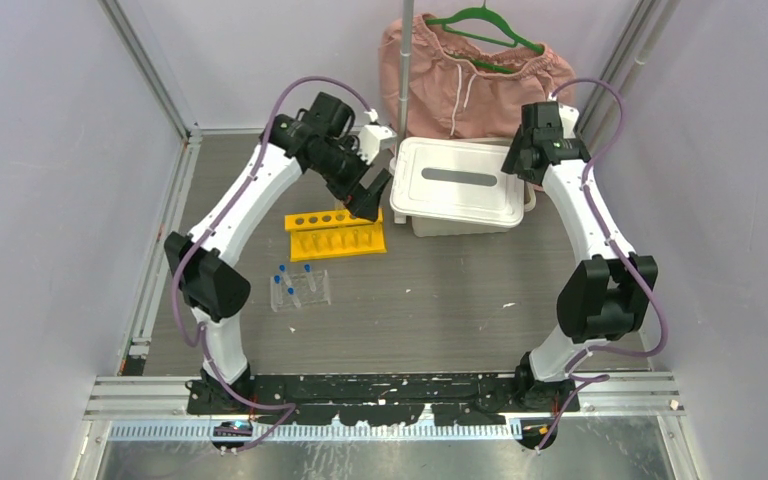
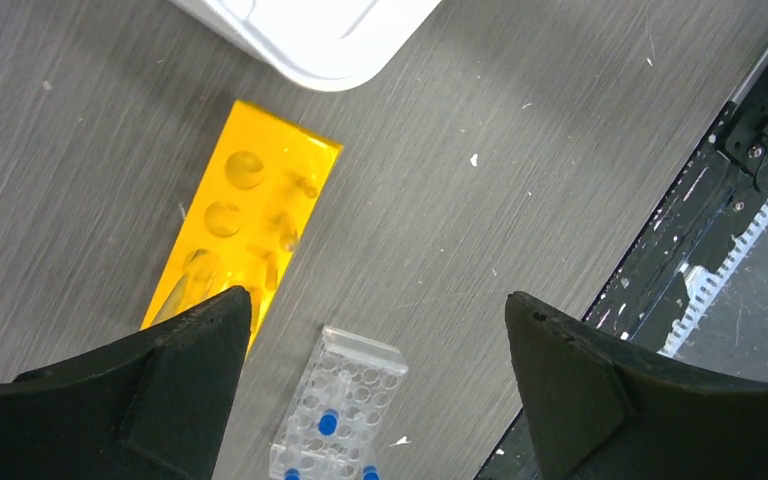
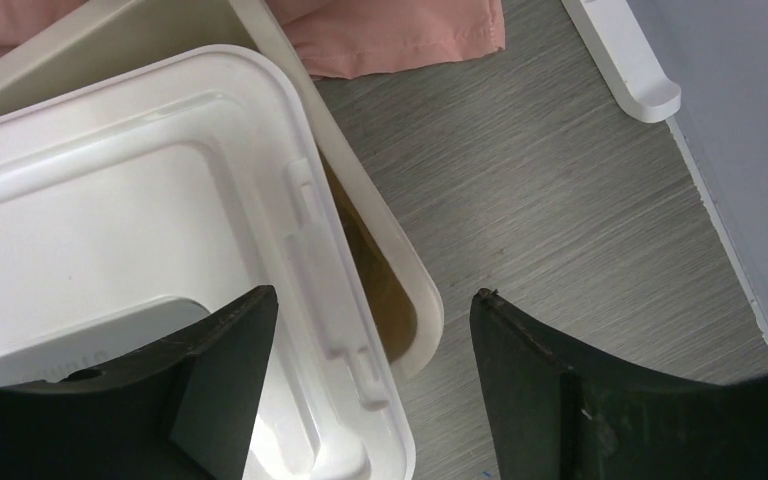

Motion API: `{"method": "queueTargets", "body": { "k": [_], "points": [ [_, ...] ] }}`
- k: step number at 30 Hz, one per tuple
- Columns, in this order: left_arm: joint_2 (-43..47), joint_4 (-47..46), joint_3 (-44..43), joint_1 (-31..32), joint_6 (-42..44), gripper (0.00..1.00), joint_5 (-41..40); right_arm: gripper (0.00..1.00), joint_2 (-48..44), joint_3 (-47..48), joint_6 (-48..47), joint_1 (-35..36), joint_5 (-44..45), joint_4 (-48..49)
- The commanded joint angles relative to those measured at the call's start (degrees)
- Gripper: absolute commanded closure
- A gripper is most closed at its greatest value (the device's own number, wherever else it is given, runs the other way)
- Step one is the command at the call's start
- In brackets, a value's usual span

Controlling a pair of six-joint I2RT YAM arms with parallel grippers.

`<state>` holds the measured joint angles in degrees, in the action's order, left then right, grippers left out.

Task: Organize the chemistry lab equipment

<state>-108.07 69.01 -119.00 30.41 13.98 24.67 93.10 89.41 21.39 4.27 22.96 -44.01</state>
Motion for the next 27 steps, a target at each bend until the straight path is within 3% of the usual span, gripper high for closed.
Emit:
{"method": "queueTargets", "body": {
  "k": [1, 16, 27],
  "points": [
    [-2.2, -4.0, 0.3, 2.0, 1.6, 0.02, 0.6, 0.25, 0.3, -0.2, 2.0, -0.7, 0.0, 3.9],
    [-6.1, -12.5, 6.5, 4.7, 2.9, 0.0, -2.8, 0.35, 4.7, -1.4, 3.1, -2.5, -3.2, 8.3],
    [-7.0, -19.5, 9.2, 5.0, -0.6, 0.14, -2.4, 0.37, 8.7, 3.4, 1.6, -3.3, -3.4, 10.4]
  ]
}}
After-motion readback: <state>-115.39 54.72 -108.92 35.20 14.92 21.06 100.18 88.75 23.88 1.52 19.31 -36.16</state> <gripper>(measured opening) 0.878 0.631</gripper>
